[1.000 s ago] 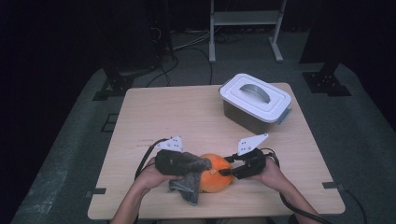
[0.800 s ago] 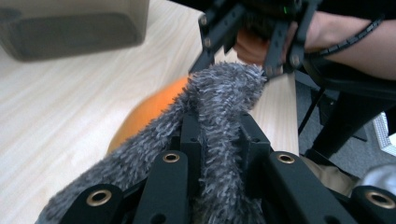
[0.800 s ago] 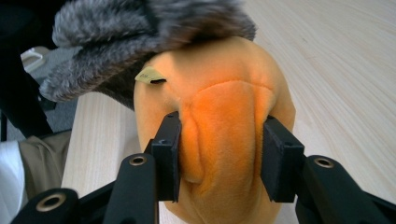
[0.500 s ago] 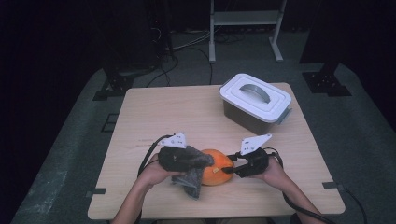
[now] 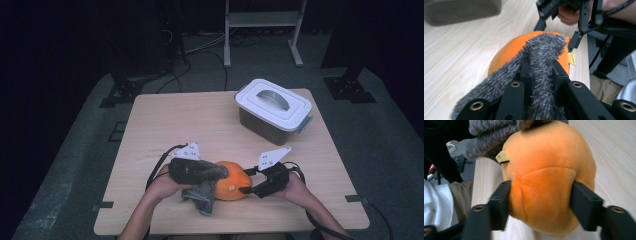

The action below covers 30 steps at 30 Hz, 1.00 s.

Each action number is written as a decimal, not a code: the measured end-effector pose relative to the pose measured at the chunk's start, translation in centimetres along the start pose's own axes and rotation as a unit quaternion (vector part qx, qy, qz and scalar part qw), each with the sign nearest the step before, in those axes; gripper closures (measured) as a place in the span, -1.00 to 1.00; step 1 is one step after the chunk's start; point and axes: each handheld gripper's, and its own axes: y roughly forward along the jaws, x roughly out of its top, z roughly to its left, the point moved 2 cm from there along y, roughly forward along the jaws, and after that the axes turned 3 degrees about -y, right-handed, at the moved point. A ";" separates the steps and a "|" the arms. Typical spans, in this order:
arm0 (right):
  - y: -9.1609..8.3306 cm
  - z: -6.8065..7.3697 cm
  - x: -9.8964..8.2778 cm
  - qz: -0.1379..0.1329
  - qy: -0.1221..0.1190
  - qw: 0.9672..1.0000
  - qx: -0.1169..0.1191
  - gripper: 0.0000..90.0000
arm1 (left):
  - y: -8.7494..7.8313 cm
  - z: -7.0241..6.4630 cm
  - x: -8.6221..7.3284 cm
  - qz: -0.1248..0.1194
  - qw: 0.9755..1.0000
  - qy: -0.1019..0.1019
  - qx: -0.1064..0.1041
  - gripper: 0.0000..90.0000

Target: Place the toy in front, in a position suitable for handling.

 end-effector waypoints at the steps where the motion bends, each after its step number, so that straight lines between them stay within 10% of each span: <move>1: -0.2 0.0 0.0 0.000 0.003 1.000 0.000 -0.34 | 0.1 -0.1 -0.1 0.004 1.000 0.001 -0.001 0.68; 18: -0.3 -0.7 0.7 -0.006 0.034 0.999 0.034 -0.51 | 0.5 -1.2 -1.6 0.016 0.999 0.000 -0.037 0.69; 30: 0.3 0.0 0.1 -0.005 0.015 1.000 0.017 -0.13 | 0.4 -1.2 -0.3 -0.012 1.000 0.011 -0.027 0.69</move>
